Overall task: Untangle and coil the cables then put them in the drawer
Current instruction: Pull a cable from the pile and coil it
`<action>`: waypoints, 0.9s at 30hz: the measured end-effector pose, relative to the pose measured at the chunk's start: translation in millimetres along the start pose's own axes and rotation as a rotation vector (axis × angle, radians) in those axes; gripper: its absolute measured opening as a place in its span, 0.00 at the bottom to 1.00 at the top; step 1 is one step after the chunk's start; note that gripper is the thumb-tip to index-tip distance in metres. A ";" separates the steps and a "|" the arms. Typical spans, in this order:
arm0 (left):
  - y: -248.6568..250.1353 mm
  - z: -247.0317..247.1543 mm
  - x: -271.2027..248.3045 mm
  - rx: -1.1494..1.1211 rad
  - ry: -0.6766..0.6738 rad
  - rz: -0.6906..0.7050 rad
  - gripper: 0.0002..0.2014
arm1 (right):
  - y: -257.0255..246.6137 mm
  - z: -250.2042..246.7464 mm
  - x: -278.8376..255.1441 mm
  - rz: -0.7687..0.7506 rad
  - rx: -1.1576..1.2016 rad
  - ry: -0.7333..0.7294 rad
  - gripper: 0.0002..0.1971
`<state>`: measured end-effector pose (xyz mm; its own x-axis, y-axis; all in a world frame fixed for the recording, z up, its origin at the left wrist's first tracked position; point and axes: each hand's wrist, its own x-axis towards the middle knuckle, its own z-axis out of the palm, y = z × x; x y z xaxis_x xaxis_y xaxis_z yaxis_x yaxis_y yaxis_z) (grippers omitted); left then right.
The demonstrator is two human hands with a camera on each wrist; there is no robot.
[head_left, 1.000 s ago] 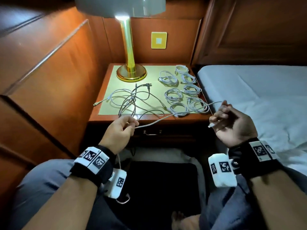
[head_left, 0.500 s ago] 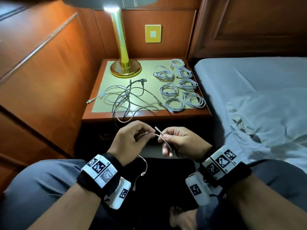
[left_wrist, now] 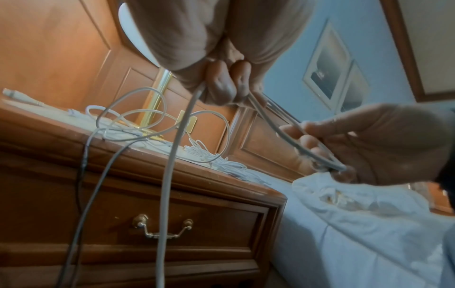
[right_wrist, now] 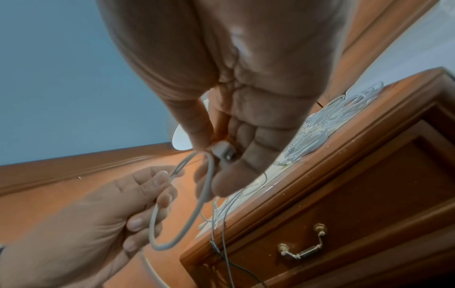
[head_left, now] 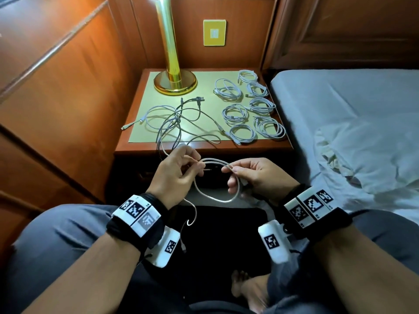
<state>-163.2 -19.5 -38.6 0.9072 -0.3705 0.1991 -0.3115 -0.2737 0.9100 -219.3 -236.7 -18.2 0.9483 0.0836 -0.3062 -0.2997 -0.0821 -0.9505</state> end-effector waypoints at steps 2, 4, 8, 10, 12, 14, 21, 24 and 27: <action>-2.5 -1.0 -0.5 0.072 0.006 0.038 0.04 | 3.0 0.6 0.4 -0.012 -0.031 0.041 0.10; -2.0 0.3 -1.7 0.145 0.008 0.087 0.05 | 6.7 0.6 0.8 -0.026 -0.087 0.091 0.08; -0.1 2.1 -3.0 0.141 0.035 0.052 0.04 | 3.2 -5.7 -1.6 -0.029 -0.210 0.162 0.05; -3.1 1.8 -2.9 0.178 0.054 0.074 0.03 | -0.2 -8.8 -3.6 0.044 -0.101 0.109 0.06; -4.1 2.2 -2.9 0.206 0.076 0.099 0.03 | -3.4 -7.3 -5.7 0.116 0.060 0.057 0.06; -2.2 3.4 -3.3 0.188 0.087 0.092 0.03 | -5.1 -2.1 -8.2 0.153 0.149 0.023 0.08; 12.5 3.0 -5.1 -0.146 0.006 -0.091 0.04 | 7.3 8.0 -1.5 -0.046 -0.371 0.105 0.06; 14.7 0.7 -4.1 -0.198 0.001 -0.113 0.04 | 9.3 3.1 3.5 -0.170 -0.469 0.215 0.05; 13.0 -0.2 -3.1 -0.148 -0.012 -0.102 0.04 | 9.8 -0.7 3.5 -0.181 -0.419 0.142 0.16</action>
<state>-170.0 -21.8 -27.3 0.9283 -0.3584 0.0991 -0.1718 -0.1771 0.9691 -218.9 -237.9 -28.6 0.9950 -0.0005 -0.0998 -0.0881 -0.4746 -0.8758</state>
